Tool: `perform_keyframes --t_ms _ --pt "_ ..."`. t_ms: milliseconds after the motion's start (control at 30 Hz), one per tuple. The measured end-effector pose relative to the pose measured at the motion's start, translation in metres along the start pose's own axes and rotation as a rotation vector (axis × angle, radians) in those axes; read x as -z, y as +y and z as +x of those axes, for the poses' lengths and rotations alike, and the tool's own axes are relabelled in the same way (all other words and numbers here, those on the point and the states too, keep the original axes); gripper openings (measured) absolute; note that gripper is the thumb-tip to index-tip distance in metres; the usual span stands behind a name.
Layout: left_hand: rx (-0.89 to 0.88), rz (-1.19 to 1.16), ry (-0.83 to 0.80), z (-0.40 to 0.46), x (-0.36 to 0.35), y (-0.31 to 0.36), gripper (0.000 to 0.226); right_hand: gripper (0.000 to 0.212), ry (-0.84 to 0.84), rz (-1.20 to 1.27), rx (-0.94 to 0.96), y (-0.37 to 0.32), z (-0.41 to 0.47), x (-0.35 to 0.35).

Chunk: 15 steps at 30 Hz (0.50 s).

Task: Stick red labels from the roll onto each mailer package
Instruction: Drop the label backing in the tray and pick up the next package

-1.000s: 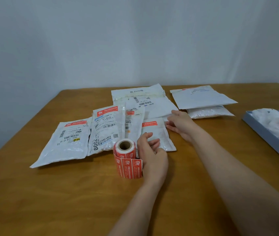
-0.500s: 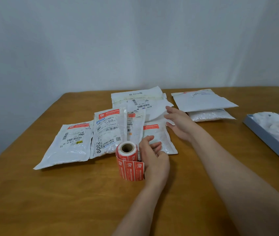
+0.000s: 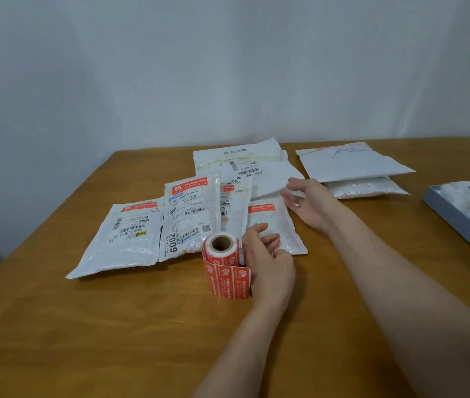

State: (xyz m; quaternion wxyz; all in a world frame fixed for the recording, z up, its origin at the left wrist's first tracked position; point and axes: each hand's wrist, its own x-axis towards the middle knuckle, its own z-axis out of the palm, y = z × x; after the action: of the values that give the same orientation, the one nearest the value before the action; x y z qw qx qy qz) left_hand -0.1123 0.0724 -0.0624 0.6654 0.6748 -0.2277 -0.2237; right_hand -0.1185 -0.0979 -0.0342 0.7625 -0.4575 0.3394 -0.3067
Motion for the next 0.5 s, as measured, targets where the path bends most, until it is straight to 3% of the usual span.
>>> perform_keyframes --t_ms 167,500 --pt "-0.028 0.027 -0.016 -0.001 0.0 -0.001 0.048 0.058 -0.01 -0.204 0.214 -0.01 -0.005 -0.007" --pt "-0.191 0.132 -0.034 -0.001 -0.001 -0.003 0.041 0.061 0.011 -0.251 0.585 -0.04 -0.037 -0.01"
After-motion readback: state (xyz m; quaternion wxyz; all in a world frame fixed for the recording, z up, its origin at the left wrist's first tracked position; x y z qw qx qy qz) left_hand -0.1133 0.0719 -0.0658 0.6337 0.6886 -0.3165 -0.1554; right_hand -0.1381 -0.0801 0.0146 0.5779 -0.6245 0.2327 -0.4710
